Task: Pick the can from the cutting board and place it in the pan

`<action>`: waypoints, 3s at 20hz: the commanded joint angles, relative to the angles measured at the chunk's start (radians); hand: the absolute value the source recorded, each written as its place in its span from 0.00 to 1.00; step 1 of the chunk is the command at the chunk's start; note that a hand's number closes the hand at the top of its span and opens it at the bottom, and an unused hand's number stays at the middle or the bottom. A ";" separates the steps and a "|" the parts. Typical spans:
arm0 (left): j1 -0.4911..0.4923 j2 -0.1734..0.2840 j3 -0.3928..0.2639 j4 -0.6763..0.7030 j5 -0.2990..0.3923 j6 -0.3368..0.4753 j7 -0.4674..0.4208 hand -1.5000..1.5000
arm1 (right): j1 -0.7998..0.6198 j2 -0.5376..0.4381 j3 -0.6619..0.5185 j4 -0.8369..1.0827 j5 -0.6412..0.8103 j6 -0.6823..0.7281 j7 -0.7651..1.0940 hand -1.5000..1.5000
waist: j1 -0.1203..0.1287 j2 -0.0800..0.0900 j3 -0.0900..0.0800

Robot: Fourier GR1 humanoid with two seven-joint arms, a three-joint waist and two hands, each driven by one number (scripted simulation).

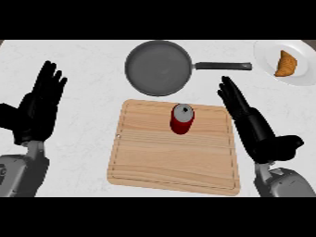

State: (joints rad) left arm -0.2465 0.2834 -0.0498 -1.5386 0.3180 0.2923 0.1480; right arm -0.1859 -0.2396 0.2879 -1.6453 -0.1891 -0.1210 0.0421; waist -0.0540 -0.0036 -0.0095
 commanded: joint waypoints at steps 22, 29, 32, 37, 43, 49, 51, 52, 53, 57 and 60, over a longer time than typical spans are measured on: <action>-0.050 0.031 -0.086 0.111 -0.146 -0.063 -0.108 0.50 | -0.681 -0.518 -0.010 0.502 0.202 0.875 -0.697 0.00 | 0.122 0.027 0.010; -0.028 0.045 -0.056 0.127 -0.139 -0.083 -0.116 0.50 | -0.889 -0.523 0.055 0.629 0.263 0.923 -0.695 0.00 | 0.107 0.018 0.009; -0.077 0.021 -0.061 0.141 -0.155 -0.058 -0.084 0.50 | -0.908 -0.455 0.105 0.641 0.338 0.827 -0.744 0.00 | 0.092 0.017 0.010; -0.031 0.052 -0.027 0.109 -0.138 -0.083 -0.071 0.50 | -0.961 -0.376 0.135 0.627 0.298 0.873 -0.642 0.00 | 0.079 0.007 0.009; -0.035 0.060 0.002 0.142 -0.141 -0.090 -0.100 0.50 | -0.895 -0.375 0.194 0.533 0.244 0.928 -0.664 0.00 | 0.058 0.004 0.009; 0.009 0.050 0.014 0.119 -0.134 -0.119 -0.112 0.50 | -0.836 -0.392 0.220 0.461 0.314 0.883 -0.589 0.00 | 0.057 0.003 0.009; 0.048 0.030 -0.004 0.089 -0.156 -0.103 -0.130 0.50 | -0.855 -0.349 0.221 0.458 0.290 0.904 -0.508 0.00 | 0.060 0.002 0.009; -0.023 0.030 -0.008 0.097 -0.169 -0.084 -0.073 0.50 | -0.816 -0.319 0.259 0.466 0.339 0.851 -0.514 0.00 | 0.058 0.004 0.009; 0.030 0.049 0.026 0.098 -0.141 -0.134 -0.123 0.50 | -0.804 -0.351 0.212 0.414 0.326 0.877 -0.491 0.00 | 0.056 0.002 0.009; -0.017 0.026 0.026 0.176 -0.167 -0.148 -0.142 0.50 | -0.839 -0.282 0.200 0.533 0.438 0.822 -0.506 0.00 | 0.062 0.007 0.009; 0.059 0.015 0.013 0.068 -0.186 -0.117 -0.128 0.50 | -0.836 -0.301 0.212 0.570 0.480 0.849 -0.534 0.00 | 0.070 0.006 0.009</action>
State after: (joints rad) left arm -0.2284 0.3071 -0.0385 -1.4445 0.1450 0.1778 0.0407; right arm -1.0061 -0.5514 0.5011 -1.1462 0.2251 0.6714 -0.4244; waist 0.0093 0.0010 -0.0002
